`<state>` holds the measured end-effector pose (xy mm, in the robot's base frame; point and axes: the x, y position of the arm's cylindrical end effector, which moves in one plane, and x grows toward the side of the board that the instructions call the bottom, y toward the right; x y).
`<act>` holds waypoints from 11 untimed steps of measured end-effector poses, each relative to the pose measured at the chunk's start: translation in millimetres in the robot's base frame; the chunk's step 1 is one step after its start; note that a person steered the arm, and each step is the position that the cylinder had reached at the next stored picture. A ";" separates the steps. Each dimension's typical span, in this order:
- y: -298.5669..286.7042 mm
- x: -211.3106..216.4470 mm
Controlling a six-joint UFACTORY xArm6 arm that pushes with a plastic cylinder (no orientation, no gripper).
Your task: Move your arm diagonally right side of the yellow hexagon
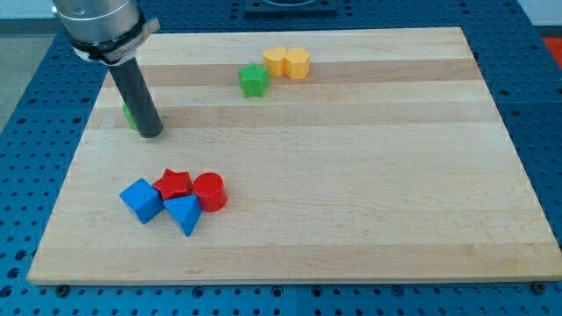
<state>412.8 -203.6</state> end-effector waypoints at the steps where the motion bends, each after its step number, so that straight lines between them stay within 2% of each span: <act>1: 1.3 0.0; 2: 62.5 -0.6; 4: 247.3 -0.8; 5: 289.7 -2.3; 6: 289.7 -16.2; 7: 289.6 -129.0; 8: 289.7 -211.4; 11: 261.8 -197.4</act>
